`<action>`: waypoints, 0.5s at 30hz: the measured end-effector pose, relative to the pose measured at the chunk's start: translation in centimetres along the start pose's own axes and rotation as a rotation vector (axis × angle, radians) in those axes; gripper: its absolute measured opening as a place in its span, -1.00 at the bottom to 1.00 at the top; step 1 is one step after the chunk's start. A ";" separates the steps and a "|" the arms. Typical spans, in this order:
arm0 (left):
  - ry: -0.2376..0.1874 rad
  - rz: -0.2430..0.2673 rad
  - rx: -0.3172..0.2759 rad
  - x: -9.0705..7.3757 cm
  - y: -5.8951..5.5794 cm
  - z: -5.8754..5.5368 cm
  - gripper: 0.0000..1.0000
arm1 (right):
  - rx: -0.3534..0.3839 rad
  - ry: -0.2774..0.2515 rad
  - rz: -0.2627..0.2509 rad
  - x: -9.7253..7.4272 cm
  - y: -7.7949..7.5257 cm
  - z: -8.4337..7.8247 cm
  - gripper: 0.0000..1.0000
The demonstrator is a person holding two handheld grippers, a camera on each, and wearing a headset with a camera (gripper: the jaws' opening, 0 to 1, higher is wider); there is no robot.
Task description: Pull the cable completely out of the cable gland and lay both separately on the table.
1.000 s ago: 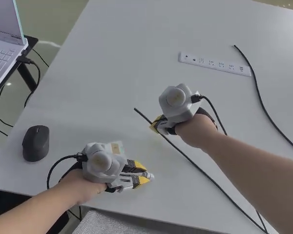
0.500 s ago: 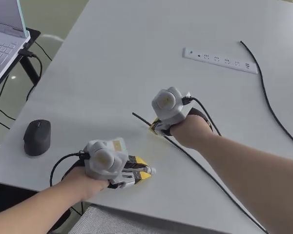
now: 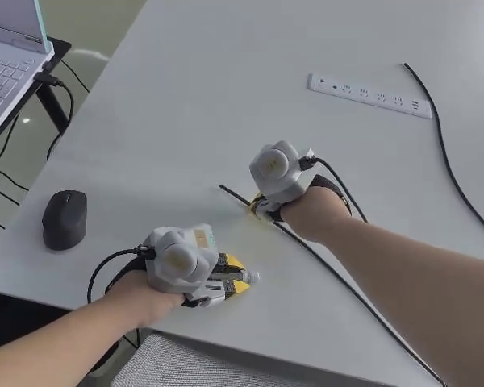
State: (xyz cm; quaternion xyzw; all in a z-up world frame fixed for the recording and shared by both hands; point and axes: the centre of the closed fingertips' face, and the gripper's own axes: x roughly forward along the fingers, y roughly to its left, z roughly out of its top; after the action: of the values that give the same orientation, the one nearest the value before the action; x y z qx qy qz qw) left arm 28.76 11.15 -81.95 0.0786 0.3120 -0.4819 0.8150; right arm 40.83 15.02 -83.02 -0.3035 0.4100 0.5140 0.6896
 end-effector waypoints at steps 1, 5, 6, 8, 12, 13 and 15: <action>0.003 0.000 0.000 0.0 0.0 0.0 -0.67 | 0.003 0.000 0.000 0.0 0.0 0.0 -1.00; 0.013 0.003 0.013 0.0 -0.1 0.0 -0.67 | -0.015 0.009 0.009 0.0 0.1 0.0 -1.00; 0.016 0.004 0.021 0.0 -0.2 0.0 -0.67 | -0.017 0.009 0.010 0.0 0.1 0.0 -1.00; 0.021 0.006 0.033 0.0 -0.2 0.0 -0.67 | -0.008 0.007 0.010 0.0 0.1 0.0 -1.00; 0.022 0.009 0.037 0.0 -0.1 0.0 -0.67 | 0.002 0.006 0.007 -0.1 0.1 0.0 -1.00; 0.022 0.009 0.036 0.0 -0.1 0.0 -0.67 | -0.001 0.008 0.006 0.0 0.1 0.0 -1.00; 0.019 0.012 0.032 0.0 -0.1 -0.1 -0.67 | -0.003 0.010 0.006 0.0 0.2 0.0 -1.00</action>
State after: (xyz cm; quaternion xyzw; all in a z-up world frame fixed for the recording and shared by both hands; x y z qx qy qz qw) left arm 28.65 11.16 -81.96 0.0981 0.3114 -0.4813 0.8135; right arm 40.68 15.03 -82.98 -0.3057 0.4136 0.5152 0.6856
